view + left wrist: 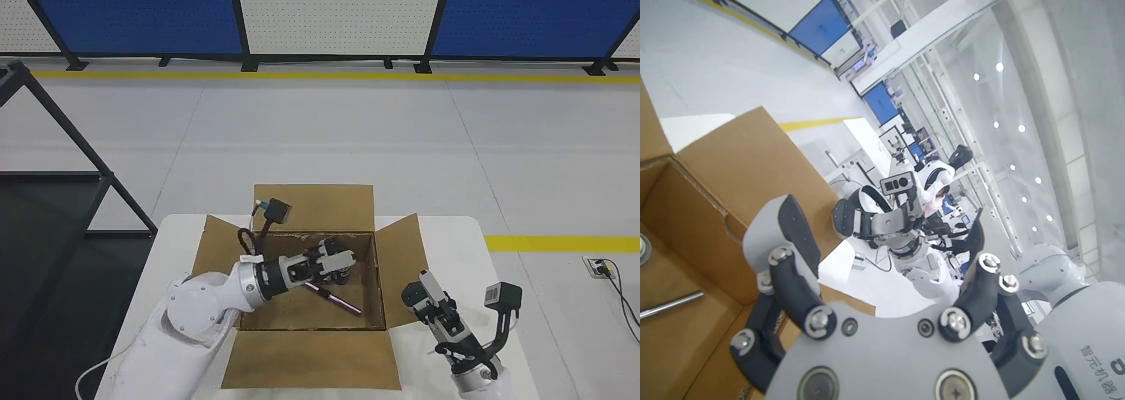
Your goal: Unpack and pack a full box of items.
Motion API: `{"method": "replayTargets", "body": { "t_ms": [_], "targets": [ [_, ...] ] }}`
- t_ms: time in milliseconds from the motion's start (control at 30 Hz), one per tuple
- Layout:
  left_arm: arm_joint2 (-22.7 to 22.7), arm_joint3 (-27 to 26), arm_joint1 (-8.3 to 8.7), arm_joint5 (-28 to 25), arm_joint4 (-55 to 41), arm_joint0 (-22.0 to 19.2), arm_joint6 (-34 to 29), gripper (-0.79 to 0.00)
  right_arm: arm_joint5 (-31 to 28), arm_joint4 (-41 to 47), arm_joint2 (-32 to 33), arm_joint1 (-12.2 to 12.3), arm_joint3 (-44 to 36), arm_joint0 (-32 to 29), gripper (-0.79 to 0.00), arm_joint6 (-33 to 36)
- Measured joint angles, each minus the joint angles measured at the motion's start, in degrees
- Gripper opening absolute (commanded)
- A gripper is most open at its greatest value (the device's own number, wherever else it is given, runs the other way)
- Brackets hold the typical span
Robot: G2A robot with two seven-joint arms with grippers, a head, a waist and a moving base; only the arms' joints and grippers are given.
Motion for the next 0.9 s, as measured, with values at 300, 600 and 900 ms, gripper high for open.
{"method": "replayTargets", "body": {
  "t_ms": [300,600,900],
  "targets": [
    [-4.29,-1.5,0.67,-1.89,-2.99,3.13,0.56,0.0,0.0,0.0,0.0,0.0,0.0,0.0,0.0,0.0],
    [-4.3,-1.51,0.67,-1.88,-3.0,3.15,0.57,0.0,0.0,0.0,0.0,0.0,0.0,0.0,0.0,0.0],
    [-10.57,-3.67,1.42,-1.52,-7.79,7.48,4.0,0.0,0.19,0.74,0.64,0.06,1.05,-0.41,0.0,-0.99]
  ]
}}
